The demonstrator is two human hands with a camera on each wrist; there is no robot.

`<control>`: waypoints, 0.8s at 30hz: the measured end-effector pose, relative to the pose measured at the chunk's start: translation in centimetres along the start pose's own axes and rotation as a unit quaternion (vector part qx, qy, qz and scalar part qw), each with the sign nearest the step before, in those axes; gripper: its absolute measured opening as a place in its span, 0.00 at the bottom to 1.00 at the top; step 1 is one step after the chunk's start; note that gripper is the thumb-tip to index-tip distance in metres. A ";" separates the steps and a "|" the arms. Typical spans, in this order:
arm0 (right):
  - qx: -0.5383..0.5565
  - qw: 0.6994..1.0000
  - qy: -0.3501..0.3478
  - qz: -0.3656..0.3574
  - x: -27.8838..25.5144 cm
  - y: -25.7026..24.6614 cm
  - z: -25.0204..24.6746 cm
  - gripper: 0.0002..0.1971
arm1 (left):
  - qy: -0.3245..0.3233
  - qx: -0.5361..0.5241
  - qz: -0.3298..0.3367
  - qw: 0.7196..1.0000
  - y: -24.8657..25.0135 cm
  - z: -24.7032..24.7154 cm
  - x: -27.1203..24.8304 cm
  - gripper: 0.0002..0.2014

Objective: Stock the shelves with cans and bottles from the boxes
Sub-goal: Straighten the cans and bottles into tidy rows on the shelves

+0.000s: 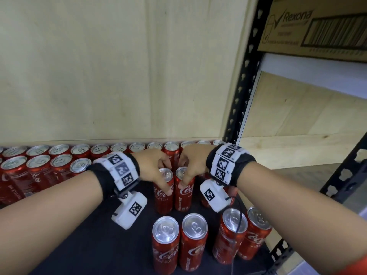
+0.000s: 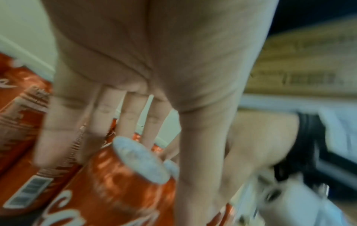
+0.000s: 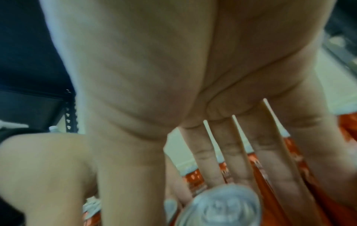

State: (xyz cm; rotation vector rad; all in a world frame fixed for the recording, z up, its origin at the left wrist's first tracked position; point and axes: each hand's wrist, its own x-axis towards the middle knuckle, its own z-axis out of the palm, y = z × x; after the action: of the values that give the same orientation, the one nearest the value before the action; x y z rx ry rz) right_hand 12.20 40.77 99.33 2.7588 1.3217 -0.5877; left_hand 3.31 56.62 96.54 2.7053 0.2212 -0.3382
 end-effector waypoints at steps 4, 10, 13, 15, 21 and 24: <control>0.001 0.998 0.054 -0.016 -1.4 -0.6 -2.1 0.44 | 0.025 -0.037 -0.014 0.999 -2.4 -2.5 -2.7 0.40; 0.087 0.981 0.166 -0.038 -1.6 -3.4 -4.3 0.41 | 0.202 0.047 -0.027 0.978 -7.5 -5.9 -8.1 0.35; 0.095 0.967 0.227 -0.070 -1.4 -5.7 -4.5 0.39 | 0.284 0.049 -0.043 0.957 -10.3 -5.7 -10.6 0.34; 0.076 0.959 0.256 -0.093 -1.0 -7.6 -4.5 0.38 | 0.317 0.041 -0.055 0.946 -12.0 -5.3 -11.9 0.32; 0.036 0.961 0.243 -0.129 1.5 -13.8 -3.5 0.36 | 0.316 0.068 -0.099 0.941 -16.3 -5.3 -14.5 0.35; 0.033 0.972 0.201 -0.117 2.7 -16.6 -2.5 0.37 | 0.271 0.084 -0.104 0.953 -18.4 -5.1 -15.2 0.36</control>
State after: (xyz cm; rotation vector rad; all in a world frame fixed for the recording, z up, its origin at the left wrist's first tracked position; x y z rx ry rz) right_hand 2.01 53.91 102.99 2.9015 1.7496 -0.0714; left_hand -13.94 73.81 98.33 2.8906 0.6631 0.3583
